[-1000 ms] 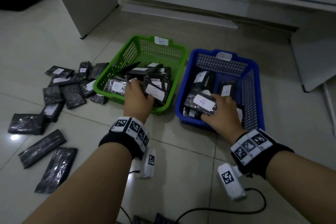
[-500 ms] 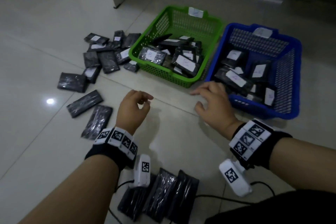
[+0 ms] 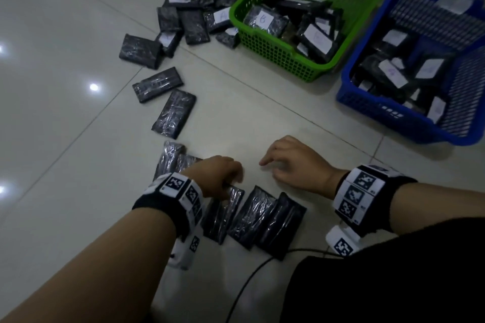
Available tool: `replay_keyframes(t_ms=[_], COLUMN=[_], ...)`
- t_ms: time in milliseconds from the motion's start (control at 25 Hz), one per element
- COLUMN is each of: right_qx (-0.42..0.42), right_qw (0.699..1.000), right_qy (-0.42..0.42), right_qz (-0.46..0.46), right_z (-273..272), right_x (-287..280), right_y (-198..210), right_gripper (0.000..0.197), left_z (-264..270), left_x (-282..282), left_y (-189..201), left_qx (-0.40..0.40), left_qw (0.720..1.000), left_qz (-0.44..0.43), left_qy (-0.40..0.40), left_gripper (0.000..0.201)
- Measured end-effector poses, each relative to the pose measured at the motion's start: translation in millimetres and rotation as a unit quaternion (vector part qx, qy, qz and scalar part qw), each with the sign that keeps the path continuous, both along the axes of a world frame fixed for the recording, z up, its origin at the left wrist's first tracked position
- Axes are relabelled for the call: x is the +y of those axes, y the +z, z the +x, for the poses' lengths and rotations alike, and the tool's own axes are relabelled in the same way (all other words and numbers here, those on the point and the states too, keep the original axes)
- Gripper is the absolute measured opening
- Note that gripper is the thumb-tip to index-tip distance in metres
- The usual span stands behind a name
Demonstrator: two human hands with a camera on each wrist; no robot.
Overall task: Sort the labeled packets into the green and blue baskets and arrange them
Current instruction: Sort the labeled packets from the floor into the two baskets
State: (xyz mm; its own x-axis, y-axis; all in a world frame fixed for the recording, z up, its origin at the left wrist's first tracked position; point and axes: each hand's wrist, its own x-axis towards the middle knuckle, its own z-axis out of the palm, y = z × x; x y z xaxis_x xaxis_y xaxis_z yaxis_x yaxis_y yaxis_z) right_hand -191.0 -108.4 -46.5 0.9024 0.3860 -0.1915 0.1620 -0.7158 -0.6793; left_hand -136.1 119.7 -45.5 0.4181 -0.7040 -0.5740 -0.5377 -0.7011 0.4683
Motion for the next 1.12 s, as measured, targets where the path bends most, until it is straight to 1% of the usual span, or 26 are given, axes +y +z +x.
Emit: replay_keyframes(t_ms=[80,160,240,280,360,440,480,520,600,640,720,760,800,880,1000,1040,1120], right_qx=[0.017,0.031,0.036,0.032,0.031,0.051,0.055,0.051,0.028,0.017,-0.014,-0.030,-0.049,-0.088,-0.142,-0.160,-0.197], right_qw=[0.997,0.988,0.973,0.965,0.959,0.968,0.974,0.981,0.992,0.994,0.992,0.989,0.984,0.971,0.955,0.950,0.937], right_qy=[0.063,0.133,0.191,0.210,0.216,0.186,0.160,0.127,0.049,0.005,-0.084,-0.126,-0.165,-0.221,-0.259,-0.267,-0.287], right_qz=[-0.029,-0.066,-0.122,-0.155,-0.180,-0.160,-0.149,-0.139,-0.115,-0.106,-0.089,-0.068,-0.038,0.007,0.024,0.026,0.023], right_z=[-2,-6,-12,-13,-11,-2,7,17,36,43,54,57,61,66,68,67,65], right_x=[5,11,19,22,27,27,24,19,3,-5,-19,-23,-27,-30,-40,-44,-56], right_y=[1,0,-5,-7,-11,-8,-5,-1,10,15,26,29,32,36,40,41,44], right_gripper=[0.026,0.042,0.061,0.065,0.063,0.050,0.044,0.037,0.024,0.022,0.023,0.024,0.026,0.033,0.049,0.051,0.050], left_z=[7,13,16,19,26,36,42,47,56,58,67,70,74,81,91,93,96], left_x=[2,5,10,13,19,23,24,23,18,13,-3,-11,-19,-32,-43,-43,-47], left_y=[2,2,2,4,10,18,22,27,38,40,42,42,41,35,29,28,28], left_qx=[0.009,0.013,0.034,0.045,0.060,0.074,0.095,0.131,0.213,0.231,0.223,0.210,0.187,0.127,-0.010,-0.049,-0.094], left_qw=[0.999,0.996,0.996,0.996,0.992,0.982,0.971,0.951,0.880,0.849,0.818,0.811,0.813,0.830,0.850,0.850,0.849], left_qz=[0.044,0.081,0.074,0.058,0.035,0.006,-0.030,-0.080,-0.184,-0.226,-0.298,-0.328,-0.349,-0.366,-0.371,-0.373,-0.386], left_qy=[0.016,0.019,0.033,0.049,0.104,0.173,0.215,0.269,0.383,0.418,0.440,0.436,0.426,0.400,0.374,0.368,0.347], left_gripper=[0.040,0.035,0.031,0.029,0.029,0.029,0.028,0.028,0.025,0.025,0.027,0.028,0.029,0.033,0.035,0.036,0.037])
